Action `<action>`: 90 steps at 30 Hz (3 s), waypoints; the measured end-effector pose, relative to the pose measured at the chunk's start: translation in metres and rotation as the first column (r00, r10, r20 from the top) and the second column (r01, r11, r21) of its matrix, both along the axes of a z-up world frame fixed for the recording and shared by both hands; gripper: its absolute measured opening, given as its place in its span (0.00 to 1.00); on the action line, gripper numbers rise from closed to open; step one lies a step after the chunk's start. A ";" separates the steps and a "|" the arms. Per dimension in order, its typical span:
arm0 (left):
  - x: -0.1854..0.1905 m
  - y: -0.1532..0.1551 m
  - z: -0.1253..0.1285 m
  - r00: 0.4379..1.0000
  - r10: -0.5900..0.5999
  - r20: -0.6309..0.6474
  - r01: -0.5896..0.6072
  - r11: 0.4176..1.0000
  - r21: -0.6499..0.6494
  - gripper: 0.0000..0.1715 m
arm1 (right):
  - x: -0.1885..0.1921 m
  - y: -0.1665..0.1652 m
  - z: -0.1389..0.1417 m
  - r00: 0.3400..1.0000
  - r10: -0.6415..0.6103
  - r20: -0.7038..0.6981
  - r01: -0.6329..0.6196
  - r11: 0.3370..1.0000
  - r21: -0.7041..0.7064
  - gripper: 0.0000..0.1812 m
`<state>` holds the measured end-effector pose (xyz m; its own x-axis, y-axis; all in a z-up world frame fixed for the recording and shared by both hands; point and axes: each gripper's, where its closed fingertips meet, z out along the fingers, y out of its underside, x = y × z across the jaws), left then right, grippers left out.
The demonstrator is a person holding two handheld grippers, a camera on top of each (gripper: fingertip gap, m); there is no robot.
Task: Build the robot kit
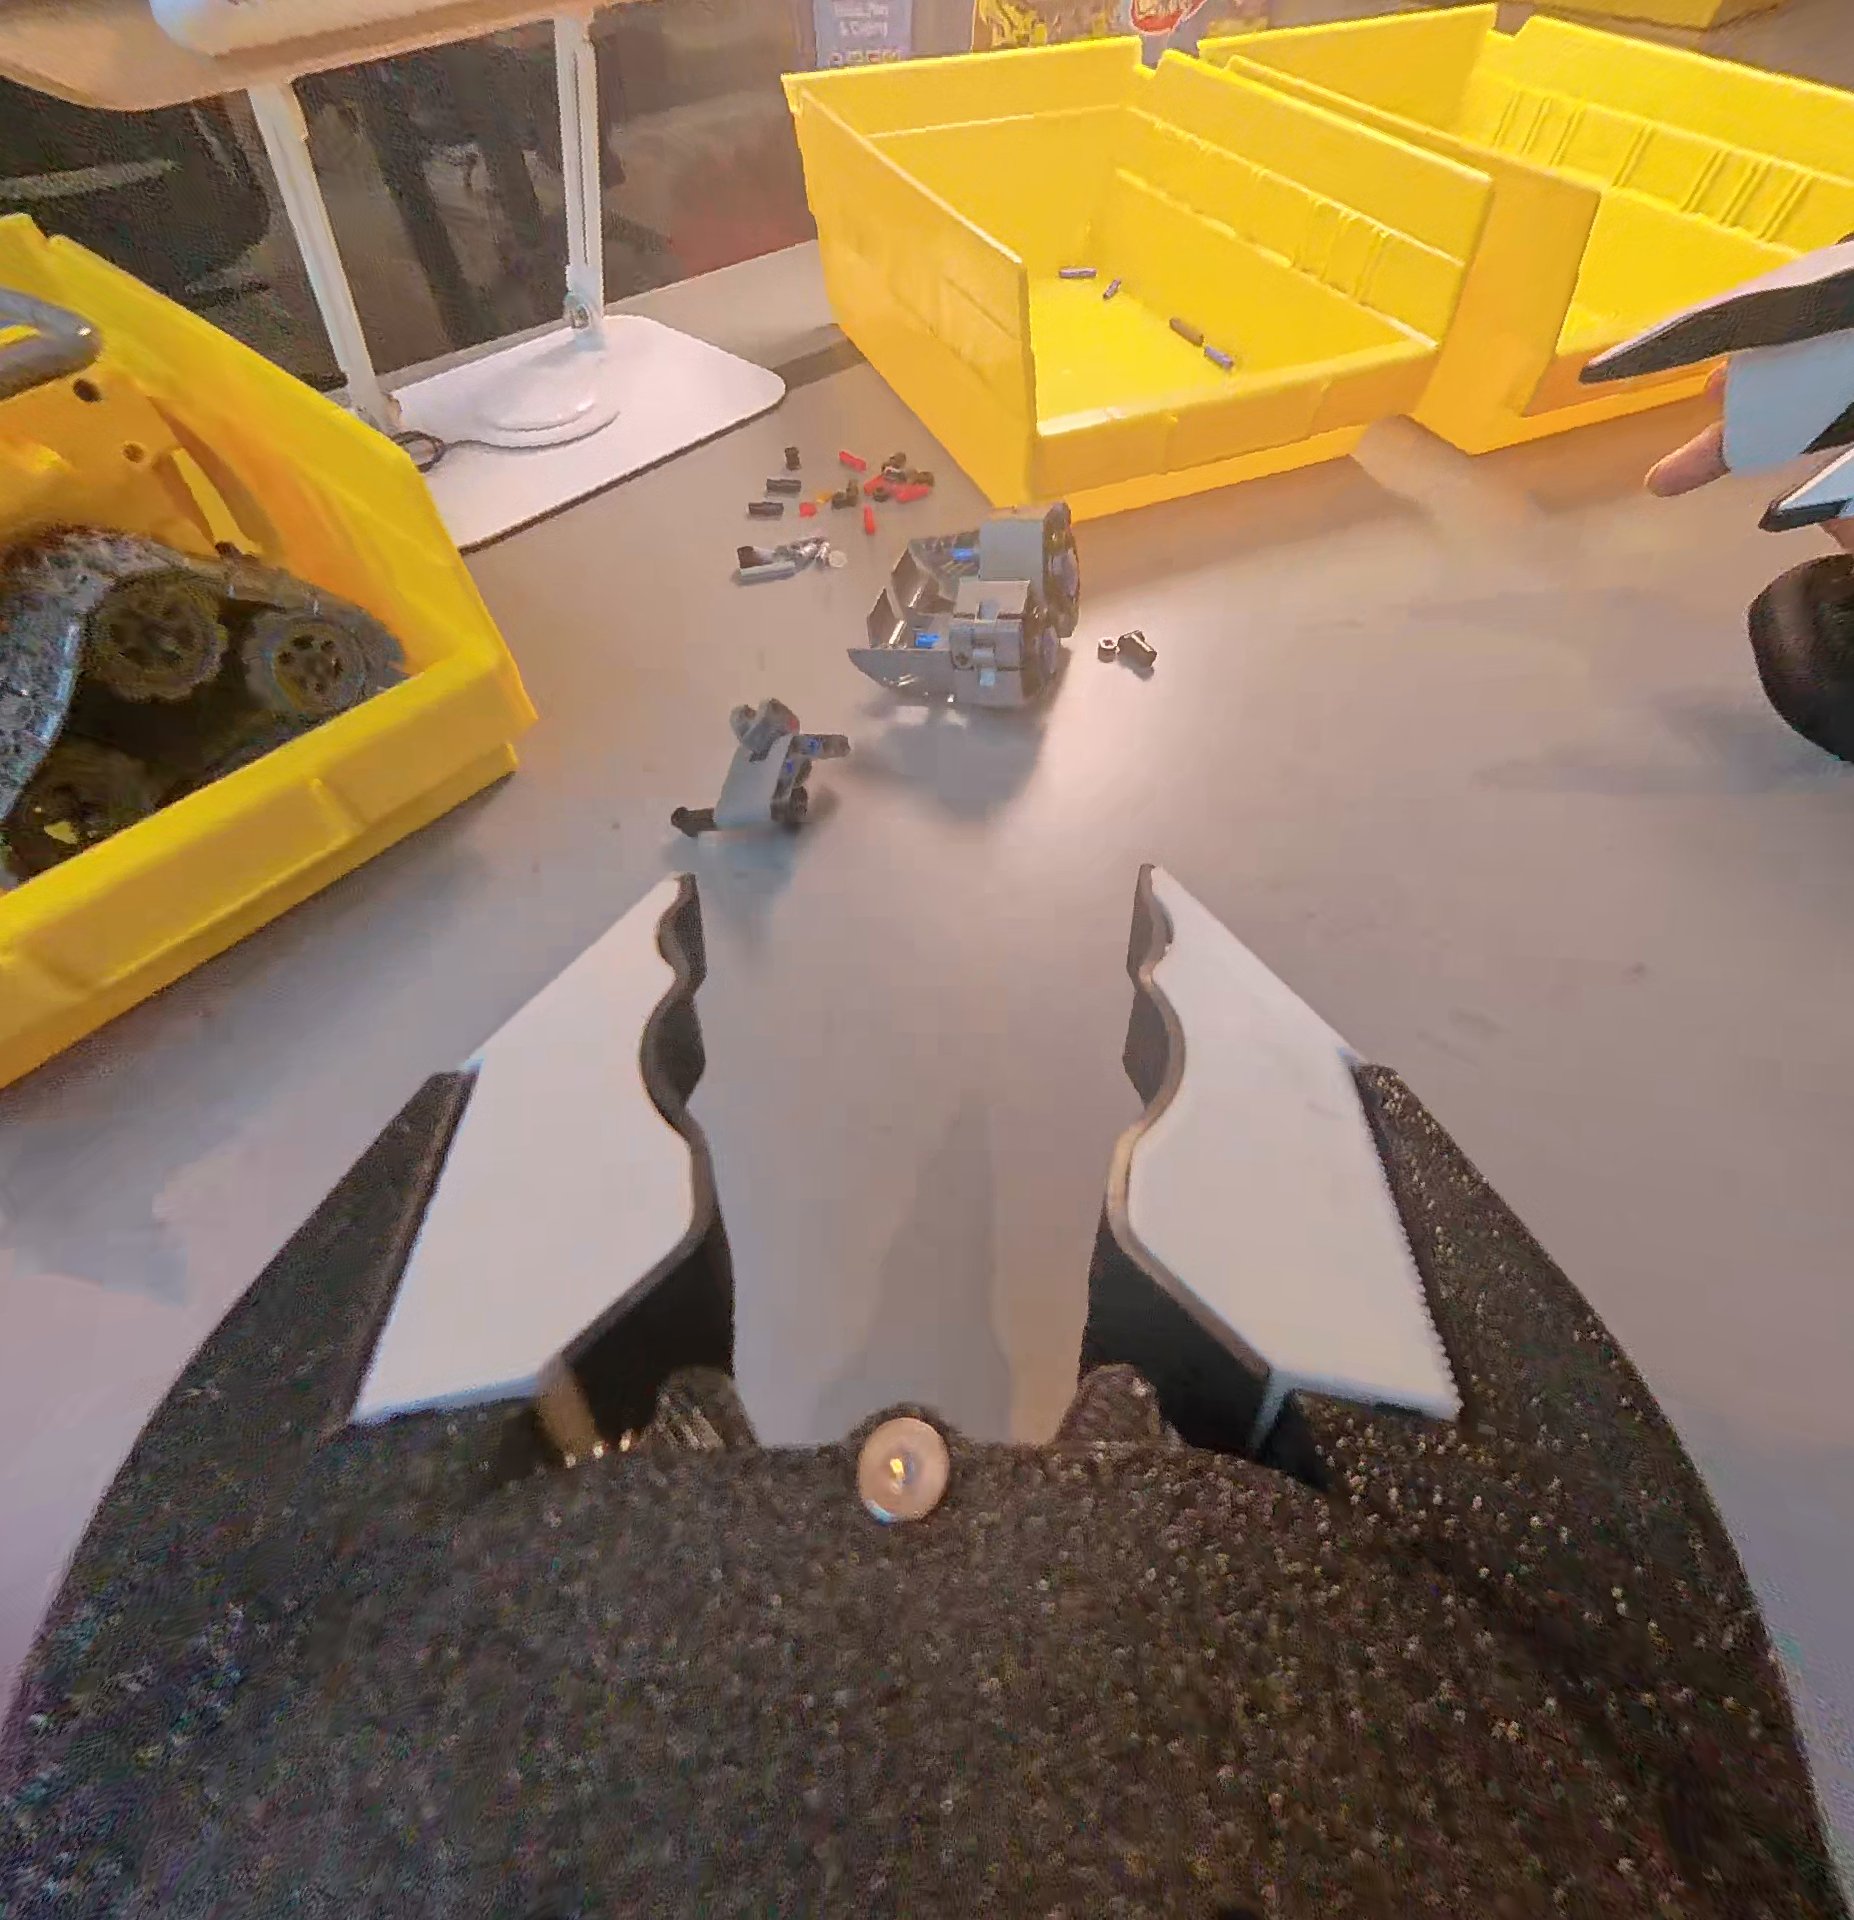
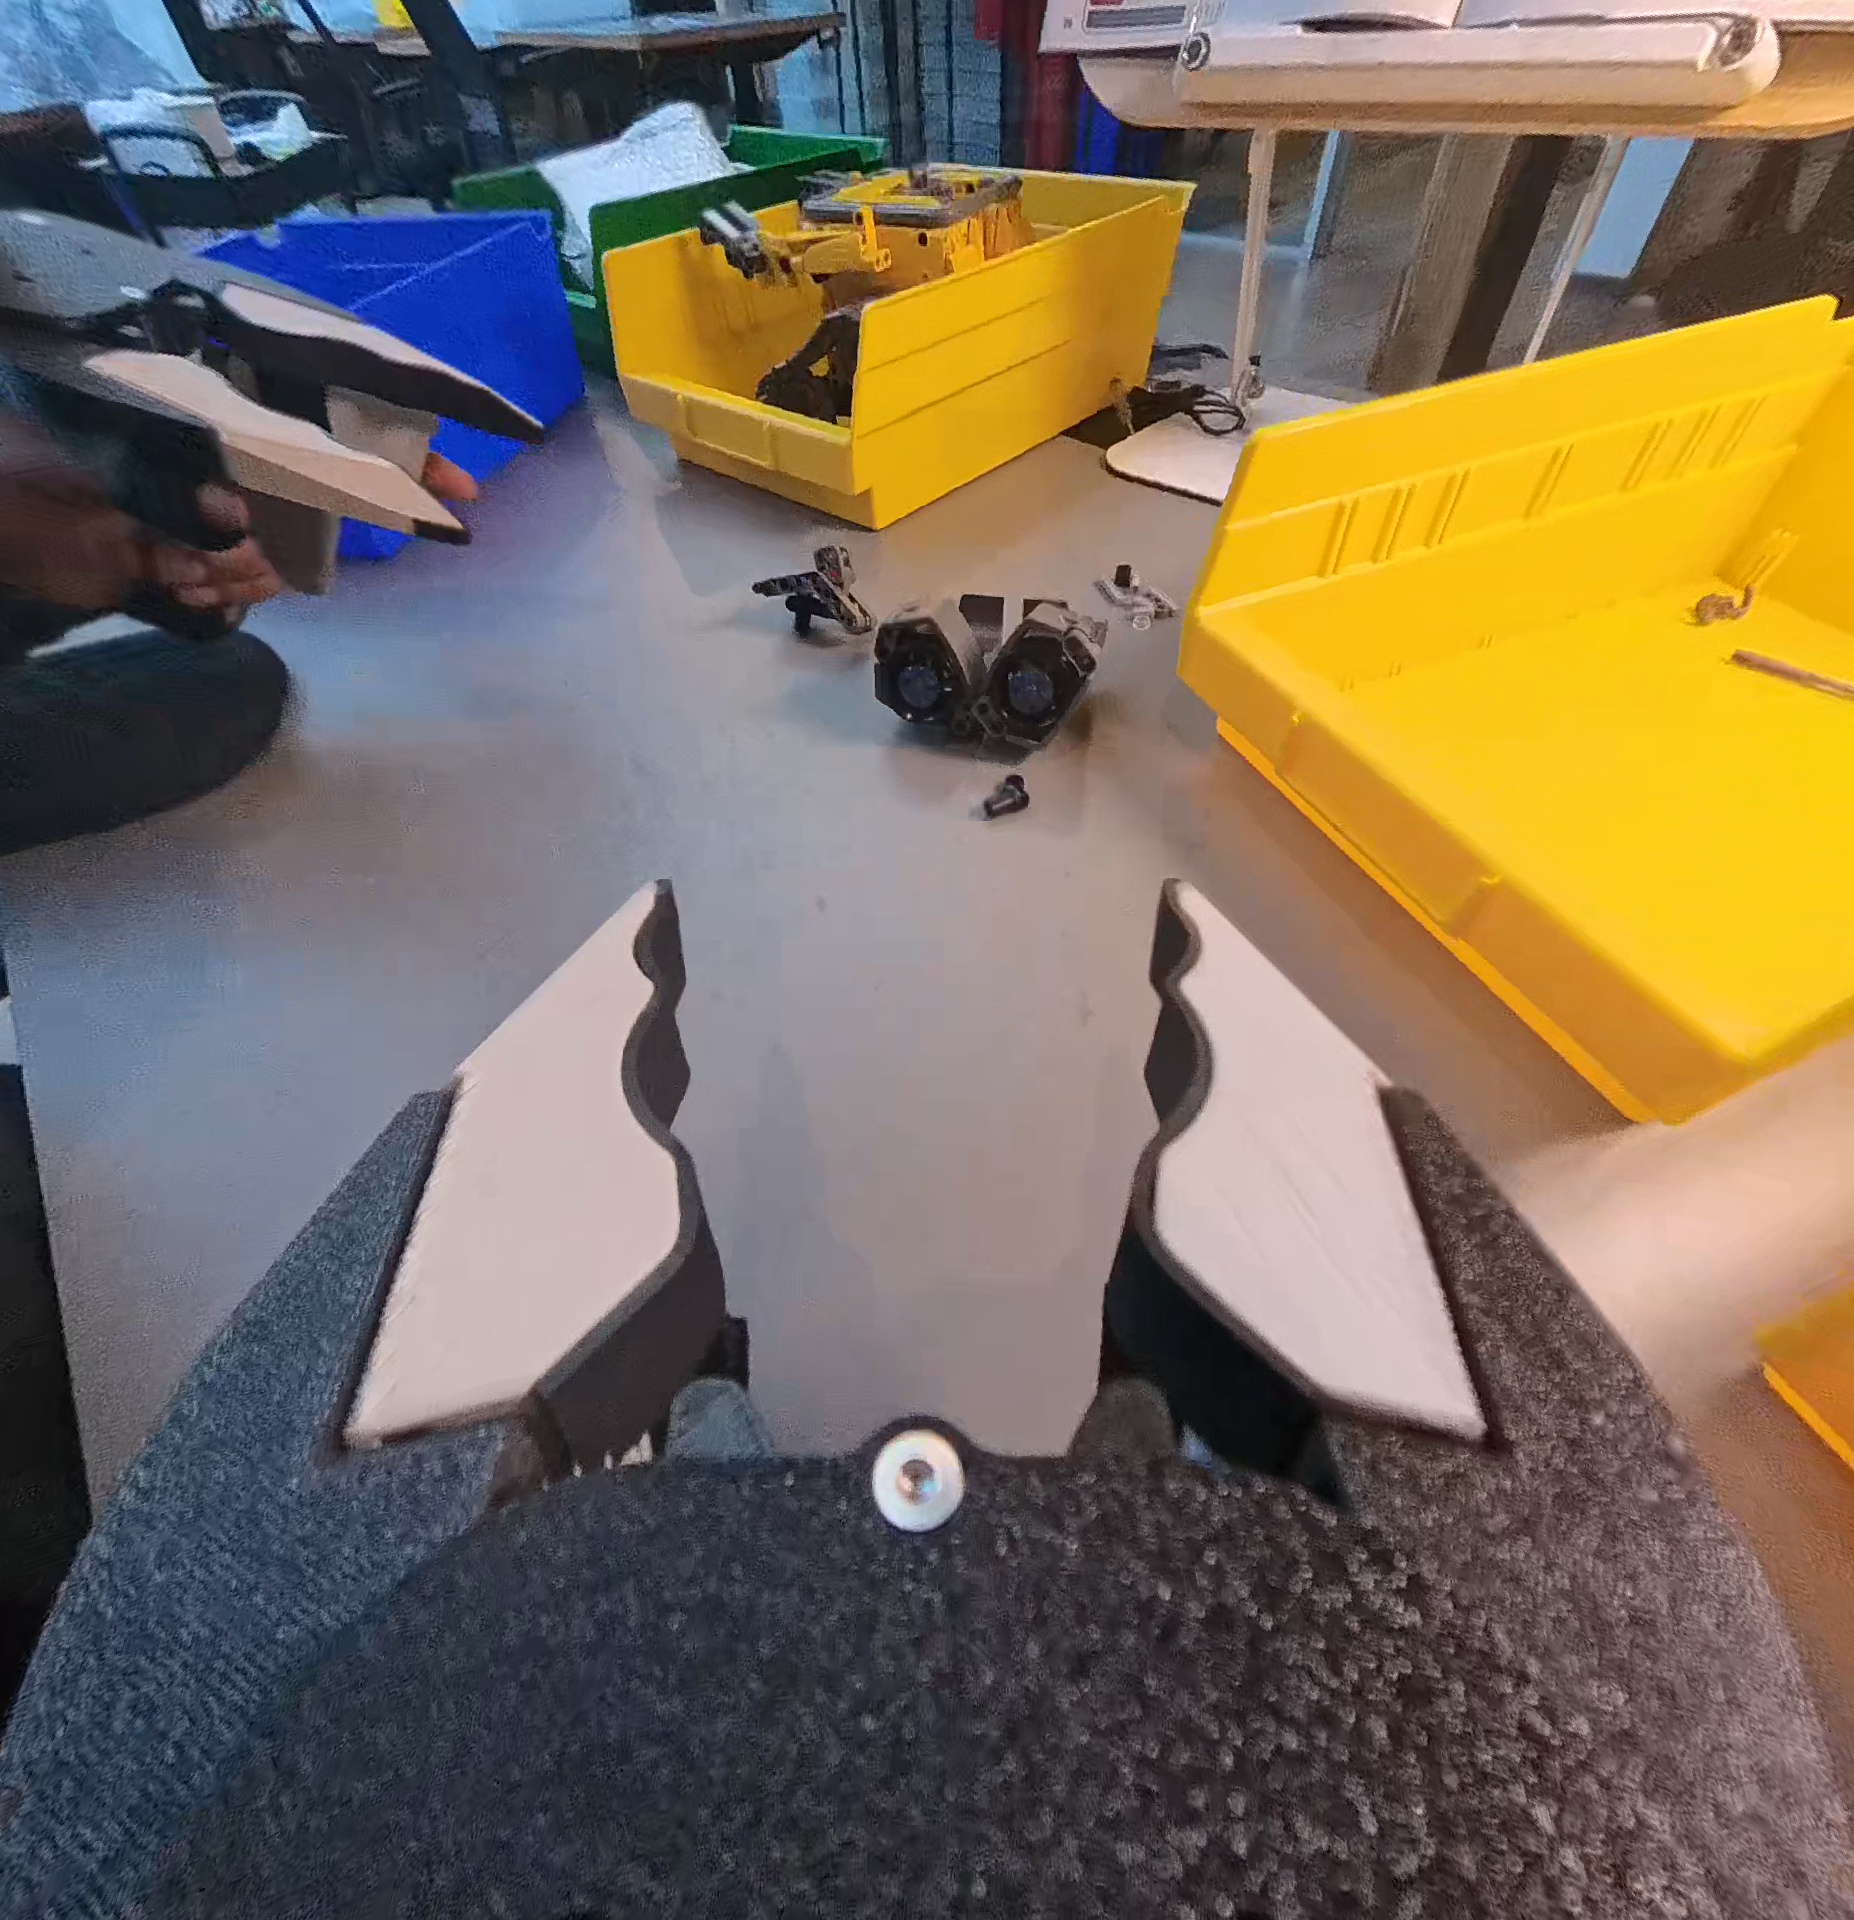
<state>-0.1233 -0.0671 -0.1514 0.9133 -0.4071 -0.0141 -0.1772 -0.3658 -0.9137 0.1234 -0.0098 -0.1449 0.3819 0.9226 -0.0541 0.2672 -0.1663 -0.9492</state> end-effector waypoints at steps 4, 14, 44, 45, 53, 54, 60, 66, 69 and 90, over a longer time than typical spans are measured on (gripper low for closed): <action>-0.004 0.052 -0.020 0.986 -0.068 -0.151 0.055 0.995 -0.087 0.44 | -0.036 0.002 0.021 0.990 0.138 -0.023 -0.137 0.990 0.036 0.46; -0.021 0.097 -0.068 0.833 -0.160 -0.530 0.132 0.987 -0.091 0.23 | -0.104 0.010 0.013 0.946 0.316 -0.066 -0.309 0.946 0.099 0.38; 0.128 -0.004 0.044 0.691 -0.644 0.329 0.605 0.764 0.223 0.19 | -0.124 -0.043 0.027 0.842 0.478 -0.250 -0.455 0.878 0.144 0.19; 0.130 -0.003 0.047 0.697 -0.640 0.323 0.596 0.768 0.236 0.18 | -0.125 -0.048 0.030 0.827 0.488 -0.278 -0.472 0.872 0.128 0.19; 0.132 0.006 0.031 0.804 -0.591 0.066 0.564 0.793 0.230 0.04 | -0.134 -0.041 -0.001 0.889 0.452 -0.067 -0.432 0.879 0.202 0.19; 0.129 0.008 0.026 0.822 -0.568 -0.028 0.558 0.796 0.236 0.04 | -0.133 -0.038 -0.008 0.896 0.444 -0.014 -0.431 0.877 0.214 0.19; 0.109 0.024 -0.004 0.734 -0.301 -0.609 0.557 0.780 0.286 0.04 | -0.118 -0.028 0.000 0.907 0.420 0.024 -0.407 0.863 0.299 0.25; 0.119 0.025 -0.013 0.646 -0.230 -0.728 0.602 0.740 0.301 0.04 | -0.121 -0.040 -0.008 0.894 0.445 0.057 -0.440 0.844 0.307 0.12; 0.123 0.024 -0.015 0.643 -0.239 -0.727 0.610 0.735 0.298 0.04 | -0.123 -0.043 -0.013 0.892 0.442 0.095 -0.446 0.827 0.342 0.06; 0.114 0.017 -0.010 0.819 -0.527 -0.225 0.566 0.806 0.172 0.21 | -0.121 -0.039 -0.009 0.907 0.370 0.203 -0.417 0.717 0.558 0.02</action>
